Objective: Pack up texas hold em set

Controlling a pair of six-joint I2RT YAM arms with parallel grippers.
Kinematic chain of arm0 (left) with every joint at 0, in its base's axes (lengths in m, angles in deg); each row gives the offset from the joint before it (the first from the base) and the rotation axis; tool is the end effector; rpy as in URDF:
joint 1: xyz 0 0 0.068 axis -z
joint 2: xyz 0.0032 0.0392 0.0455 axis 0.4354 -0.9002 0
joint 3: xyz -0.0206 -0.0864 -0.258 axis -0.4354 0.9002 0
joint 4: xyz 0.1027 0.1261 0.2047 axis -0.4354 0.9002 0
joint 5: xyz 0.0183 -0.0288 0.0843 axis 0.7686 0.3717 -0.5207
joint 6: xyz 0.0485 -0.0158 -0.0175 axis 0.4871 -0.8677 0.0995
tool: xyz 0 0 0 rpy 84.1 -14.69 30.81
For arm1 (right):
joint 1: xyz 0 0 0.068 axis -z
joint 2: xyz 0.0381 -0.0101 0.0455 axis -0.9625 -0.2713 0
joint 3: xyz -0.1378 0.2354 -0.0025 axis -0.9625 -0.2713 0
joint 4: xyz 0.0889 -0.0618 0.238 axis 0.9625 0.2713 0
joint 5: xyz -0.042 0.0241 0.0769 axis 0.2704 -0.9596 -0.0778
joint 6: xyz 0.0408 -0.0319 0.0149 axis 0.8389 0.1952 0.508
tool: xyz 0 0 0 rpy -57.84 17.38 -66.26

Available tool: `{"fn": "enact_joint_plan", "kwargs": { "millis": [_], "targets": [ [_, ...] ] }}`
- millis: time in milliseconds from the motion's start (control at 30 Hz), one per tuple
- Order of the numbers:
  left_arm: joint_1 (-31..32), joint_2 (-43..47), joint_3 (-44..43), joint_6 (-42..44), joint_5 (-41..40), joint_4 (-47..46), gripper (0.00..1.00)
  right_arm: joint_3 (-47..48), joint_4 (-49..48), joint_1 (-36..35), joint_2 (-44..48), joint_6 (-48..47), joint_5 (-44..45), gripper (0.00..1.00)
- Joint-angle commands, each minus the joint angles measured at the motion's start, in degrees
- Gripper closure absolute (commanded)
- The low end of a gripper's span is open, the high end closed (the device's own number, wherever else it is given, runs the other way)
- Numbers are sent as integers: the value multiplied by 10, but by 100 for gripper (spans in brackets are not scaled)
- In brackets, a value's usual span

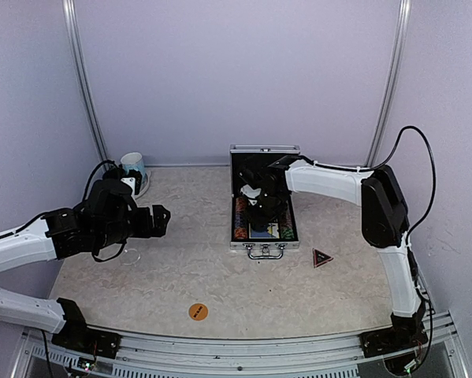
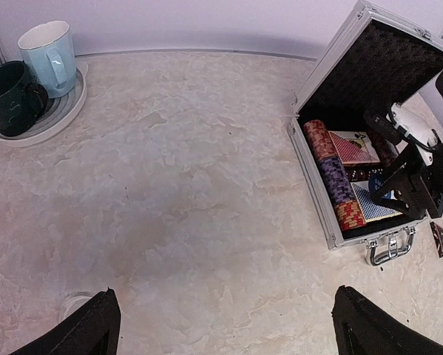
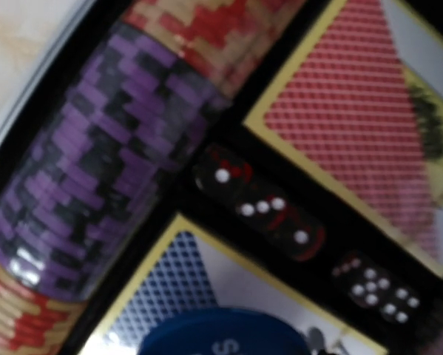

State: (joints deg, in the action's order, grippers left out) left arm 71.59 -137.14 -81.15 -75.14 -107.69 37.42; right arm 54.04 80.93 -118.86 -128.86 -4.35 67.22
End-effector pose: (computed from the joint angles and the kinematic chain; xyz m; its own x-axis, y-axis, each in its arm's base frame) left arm 0.1676 -0.1511 0.2725 -0.5494 -0.0652 -0.8330 0.1729 0.9665 -0.1896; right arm 0.3396 0.3282 0.1995 -0.7818 -0.5114 -0.3566 -0.5260 0.8481 -0.0631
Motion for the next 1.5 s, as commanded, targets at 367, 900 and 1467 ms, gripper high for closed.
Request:
{"fn": "enact_joint_plan", "kwargs": {
  "millis": [367,900,1467],
  "targets": [
    [6,5,33,-37,26,-24,1,10,-30,3,-17,-5,-53,43],
    [40,-30,58,-67,18,-19,1,-68,-46,-34,82,-22,-24,9],
    [38,12,48,-97,-28,16,1,-32,18,-259,46,-101,-47,1]
  ]
}}
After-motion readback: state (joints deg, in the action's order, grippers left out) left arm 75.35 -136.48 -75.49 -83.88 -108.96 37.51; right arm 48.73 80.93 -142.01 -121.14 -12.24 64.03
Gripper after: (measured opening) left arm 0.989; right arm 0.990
